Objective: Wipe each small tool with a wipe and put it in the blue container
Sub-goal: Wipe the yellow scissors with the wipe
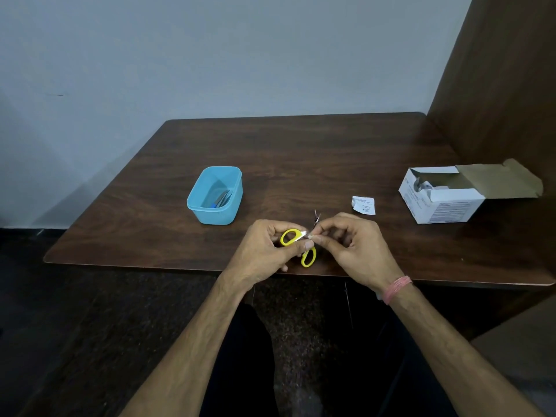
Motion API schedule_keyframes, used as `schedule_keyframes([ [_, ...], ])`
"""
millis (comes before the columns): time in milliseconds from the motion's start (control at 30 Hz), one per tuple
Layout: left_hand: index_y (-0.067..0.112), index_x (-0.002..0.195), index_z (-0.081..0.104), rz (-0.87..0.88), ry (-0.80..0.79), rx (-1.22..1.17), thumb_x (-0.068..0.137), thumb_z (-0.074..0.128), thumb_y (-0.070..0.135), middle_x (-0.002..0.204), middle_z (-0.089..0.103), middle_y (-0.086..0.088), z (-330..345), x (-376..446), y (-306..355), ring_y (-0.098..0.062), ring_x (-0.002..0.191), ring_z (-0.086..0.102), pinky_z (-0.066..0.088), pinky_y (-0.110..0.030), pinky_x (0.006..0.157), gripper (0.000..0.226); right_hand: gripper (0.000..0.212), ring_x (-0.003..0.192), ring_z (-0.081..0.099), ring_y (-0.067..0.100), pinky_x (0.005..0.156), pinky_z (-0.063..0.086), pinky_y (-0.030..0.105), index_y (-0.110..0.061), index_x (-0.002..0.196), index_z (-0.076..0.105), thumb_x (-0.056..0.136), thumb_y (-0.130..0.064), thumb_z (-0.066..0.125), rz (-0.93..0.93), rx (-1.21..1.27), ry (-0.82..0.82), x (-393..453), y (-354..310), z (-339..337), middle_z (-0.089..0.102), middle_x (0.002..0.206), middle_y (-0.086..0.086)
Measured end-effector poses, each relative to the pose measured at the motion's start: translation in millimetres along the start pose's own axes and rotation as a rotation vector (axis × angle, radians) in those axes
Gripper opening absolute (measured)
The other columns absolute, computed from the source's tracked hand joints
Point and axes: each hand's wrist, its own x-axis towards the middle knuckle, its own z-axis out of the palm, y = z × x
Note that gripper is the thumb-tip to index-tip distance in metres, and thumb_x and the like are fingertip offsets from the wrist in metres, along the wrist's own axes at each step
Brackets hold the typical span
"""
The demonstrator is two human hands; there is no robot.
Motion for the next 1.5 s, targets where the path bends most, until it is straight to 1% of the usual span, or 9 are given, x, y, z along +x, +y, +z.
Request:
schedule_keyframes([
  [133, 0.024, 0.116, 0.086, -0.020, -0.006, -0.008, 0.097, 0.089, 0.026, 0.100, 0.087, 0.003, -1.4, 1.8, -0.7, -0.009, 0.094, 0.080, 0.054, -0.020, 0.052, 0.019, 0.014, 0.062, 0.059, 0.009, 0.062, 0.044, 0.018, -0.030, 0.091, 0.083, 0.093, -0.017, 0.088, 0.021, -0.009, 0.040, 1.4, 0.4, 1.3, 0.073, 0.087, -0.012],
  [333, 0.020, 0.110, 0.086, -0.023, -0.006, -0.046, 0.092, 0.094, 0.021, 0.098, 0.086, -0.004, -1.4, 4.1, -3.5, -0.005, 0.085, 0.076, 0.053, -0.021, 0.050, 0.020, 0.016, 0.064, 0.060, 0.008, 0.064, 0.042, 0.011, -0.028, 0.091, 0.085, 0.093, -0.012, 0.087, -0.016, -0.040, -0.037, -0.8, -2.7, -0.4, 0.070, 0.088, -0.021],
  [533, 0.017, 0.116, 0.084, -0.049, -0.026, -0.082, 0.091, 0.093, 0.010, 0.099, 0.085, -0.001, -3.4, 5.3, -3.3, -0.005, 0.083, 0.076, 0.052, -0.022, 0.049, 0.028, 0.015, 0.063, 0.060, 0.007, 0.065, 0.042, 0.011, -0.029, 0.093, 0.084, 0.095, -0.014, 0.086, -0.013, -0.031, -0.013, -1.1, -3.1, 1.2, 0.073, 0.086, -0.018],
  [733, 0.018, 0.119, 0.082, -0.023, -0.019, -0.152, 0.089, 0.094, 0.008, 0.106, 0.086, -0.004, -6.7, 4.3, -5.1, -0.015, 0.089, 0.082, 0.055, -0.022, 0.049, 0.034, 0.011, 0.060, 0.058, 0.004, 0.065, 0.042, 0.010, -0.024, 0.092, 0.085, 0.094, -0.014, 0.087, -0.005, 0.013, -0.087, -2.2, -5.4, -0.7, 0.071, 0.084, -0.025],
  [833, 0.017, 0.122, 0.081, -0.010, -0.030, -0.153, 0.090, 0.093, 0.009, 0.109, 0.086, -0.005, -6.8, 4.3, -5.3, -0.019, 0.094, 0.083, 0.056, -0.023, 0.050, 0.035, 0.011, 0.058, 0.056, 0.004, 0.064, 0.043, 0.012, -0.026, 0.092, 0.084, 0.095, -0.016, 0.087, 0.006, 0.034, -0.073, -1.4, -4.2, -0.3, 0.074, 0.083, -0.021],
  [933, 0.018, 0.121, 0.082, -0.001, -0.033, -0.146, 0.091, 0.092, 0.009, 0.107, 0.086, -0.003, -6.3, 4.5, -5.4, -0.017, 0.094, 0.083, 0.057, -0.024, 0.049, 0.033, 0.010, 0.058, 0.058, 0.004, 0.062, 0.044, 0.013, -0.027, 0.095, 0.084, 0.096, -0.018, 0.086, 0.025, 0.036, -0.022, -0.4, -3.6, 2.2, 0.077, 0.081, -0.013],
  [1100, 0.015, 0.125, 0.080, 0.005, -0.030, -0.144, 0.091, 0.092, 0.010, 0.110, 0.086, -0.003, -6.4, 4.2, -6.8, -0.016, 0.095, 0.083, 0.056, -0.024, 0.050, 0.036, 0.011, 0.054, 0.052, 0.005, 0.058, 0.040, 0.012, -0.025, 0.091, 0.084, 0.093, -0.016, 0.088, -0.016, 0.003, -0.076, -2.9, -5.8, -1.4, 0.072, 0.084, -0.019],
  [1300, 0.019, 0.123, 0.082, 0.006, -0.043, -0.111, 0.093, 0.091, 0.010, 0.109, 0.085, -0.003, -6.0, 5.2, -6.6, -0.009, 0.088, 0.081, 0.055, -0.022, 0.050, 0.032, 0.007, 0.057, 0.057, 0.006, 0.059, 0.044, 0.018, -0.028, 0.094, 0.083, 0.095, -0.022, 0.086, 0.017, -0.001, 0.070, 2.5, -2.2, 5.6, 0.074, 0.077, -0.017],
  [1500, 0.015, 0.125, 0.080, 0.013, -0.013, -0.144, 0.092, 0.092, 0.009, 0.109, 0.086, -0.003, -4.9, 3.5, -6.9, -0.015, 0.093, 0.083, 0.056, -0.022, 0.050, 0.036, 0.012, 0.057, 0.054, 0.004, 0.060, 0.041, 0.012, -0.026, 0.089, 0.083, 0.093, -0.017, 0.088, -0.005, 0.016, -0.044, -1.3, -3.5, 1.9, 0.074, 0.083, -0.015],
])
